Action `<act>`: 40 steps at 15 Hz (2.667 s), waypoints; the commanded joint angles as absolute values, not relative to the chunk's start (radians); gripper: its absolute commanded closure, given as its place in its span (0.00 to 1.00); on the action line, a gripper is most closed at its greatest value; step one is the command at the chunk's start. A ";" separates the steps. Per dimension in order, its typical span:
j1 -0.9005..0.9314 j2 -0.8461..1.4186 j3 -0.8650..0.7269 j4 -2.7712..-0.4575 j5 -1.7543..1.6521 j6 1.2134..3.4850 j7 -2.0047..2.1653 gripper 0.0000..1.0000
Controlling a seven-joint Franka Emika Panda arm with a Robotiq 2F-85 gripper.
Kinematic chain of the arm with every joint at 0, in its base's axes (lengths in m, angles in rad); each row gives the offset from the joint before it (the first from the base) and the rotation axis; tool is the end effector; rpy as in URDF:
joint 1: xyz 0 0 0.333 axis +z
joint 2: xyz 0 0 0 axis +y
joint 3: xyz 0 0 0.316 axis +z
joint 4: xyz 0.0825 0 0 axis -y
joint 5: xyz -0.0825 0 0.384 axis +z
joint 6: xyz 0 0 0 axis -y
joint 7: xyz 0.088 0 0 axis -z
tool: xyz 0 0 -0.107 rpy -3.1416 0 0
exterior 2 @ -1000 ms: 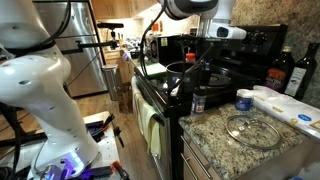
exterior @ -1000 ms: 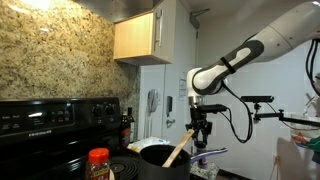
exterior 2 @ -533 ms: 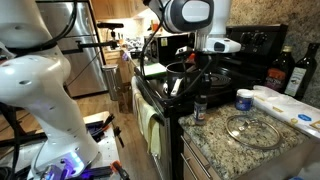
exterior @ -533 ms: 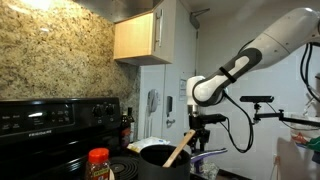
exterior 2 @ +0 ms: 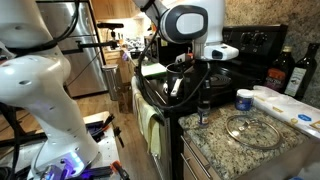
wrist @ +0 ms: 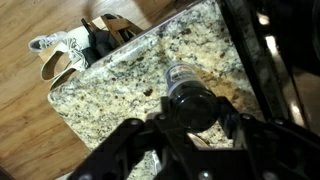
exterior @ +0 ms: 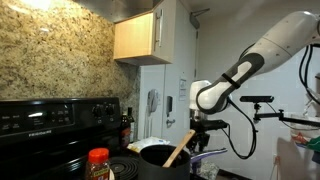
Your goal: Pick the two bottles on the stove and place them on the counter, then pick the cooking stick from the pot and place it on the stove
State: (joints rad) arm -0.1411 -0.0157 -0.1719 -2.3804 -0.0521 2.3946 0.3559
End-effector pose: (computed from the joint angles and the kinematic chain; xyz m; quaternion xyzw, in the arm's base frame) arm 0.4725 -0.1533 0.3298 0.9504 -0.3103 0.0152 0.0163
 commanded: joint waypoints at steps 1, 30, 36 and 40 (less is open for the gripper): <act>-0.153 -0.051 -0.169 -2.423 -0.080 2.437 0.334 0.27; 0.022 -0.158 0.143 -1.811 -0.145 1.700 0.391 0.00; 0.092 0.019 0.161 -1.746 -0.120 1.871 0.406 0.00; 0.125 0.174 0.154 -1.665 -0.111 1.965 0.396 0.00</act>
